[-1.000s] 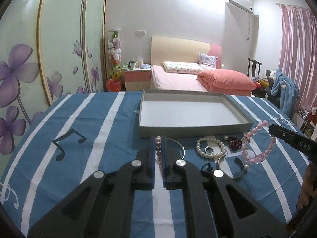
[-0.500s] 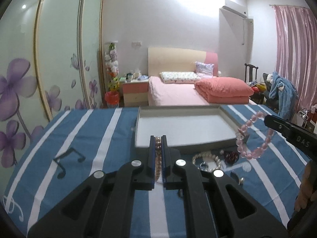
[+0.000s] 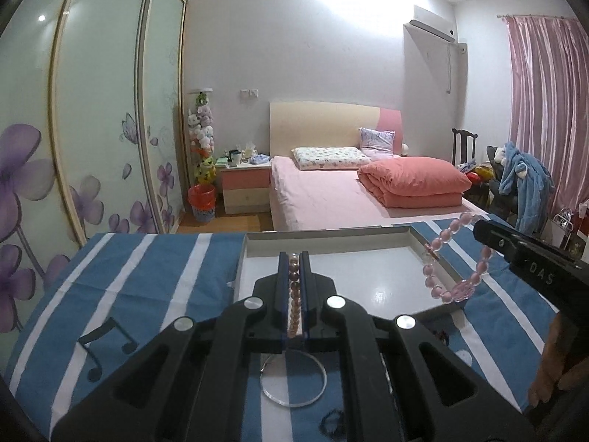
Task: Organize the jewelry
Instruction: 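Lift both bracelets and carry them toward the gray tray with both tools, then open the right tool over the tray while the left tool releases the pearl bracelet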
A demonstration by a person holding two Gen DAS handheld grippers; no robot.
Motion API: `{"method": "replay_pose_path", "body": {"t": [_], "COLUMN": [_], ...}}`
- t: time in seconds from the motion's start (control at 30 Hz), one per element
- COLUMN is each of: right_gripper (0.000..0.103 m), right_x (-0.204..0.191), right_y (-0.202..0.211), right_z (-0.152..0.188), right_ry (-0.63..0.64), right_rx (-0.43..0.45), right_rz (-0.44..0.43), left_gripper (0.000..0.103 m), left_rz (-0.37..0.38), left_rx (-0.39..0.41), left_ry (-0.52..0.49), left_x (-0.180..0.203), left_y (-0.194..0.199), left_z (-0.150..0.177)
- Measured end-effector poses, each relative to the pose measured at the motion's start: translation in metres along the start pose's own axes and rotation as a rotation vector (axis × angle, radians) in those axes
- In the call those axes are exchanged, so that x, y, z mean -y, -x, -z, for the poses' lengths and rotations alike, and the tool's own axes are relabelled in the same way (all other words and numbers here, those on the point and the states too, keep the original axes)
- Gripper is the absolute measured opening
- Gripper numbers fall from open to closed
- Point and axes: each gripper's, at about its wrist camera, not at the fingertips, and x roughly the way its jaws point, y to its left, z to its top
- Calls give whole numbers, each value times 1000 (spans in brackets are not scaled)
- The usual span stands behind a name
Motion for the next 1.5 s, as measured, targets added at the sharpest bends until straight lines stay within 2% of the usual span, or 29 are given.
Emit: {"method": "replay_pose_path", "body": {"t": [0.33, 0.83, 1.1, 1.2, 1.33, 1.5], "right_gripper": [15, 15, 17, 27, 27, 27], "right_x": [5, 9, 10, 8, 9, 10], "right_y": [-53, -106, -106, -102, -99, -97], "right_z": [3, 12, 14, 14, 14, 13], "right_ry": [-27, -46, -23, -20, -16, -14], "right_rx": [-93, -187, -180, -171, -166, -166], "right_rz": [-7, 8, 64, 71, 73, 77], "left_gripper": [6, 6, 7, 7, 9, 21], "left_rz": [-2, -9, -21, -32, -40, -58], "left_rx": [-65, -107, -119, -121, -116, -104], "left_ry": [0, -17, -24, -23, -26, -29], "left_x": [-2, -3, 1, 0, -1, 0], "left_y": [-63, -114, -126, -128, -127, -123], "left_z": [1, 8, 11, 11, 8, 6]}}
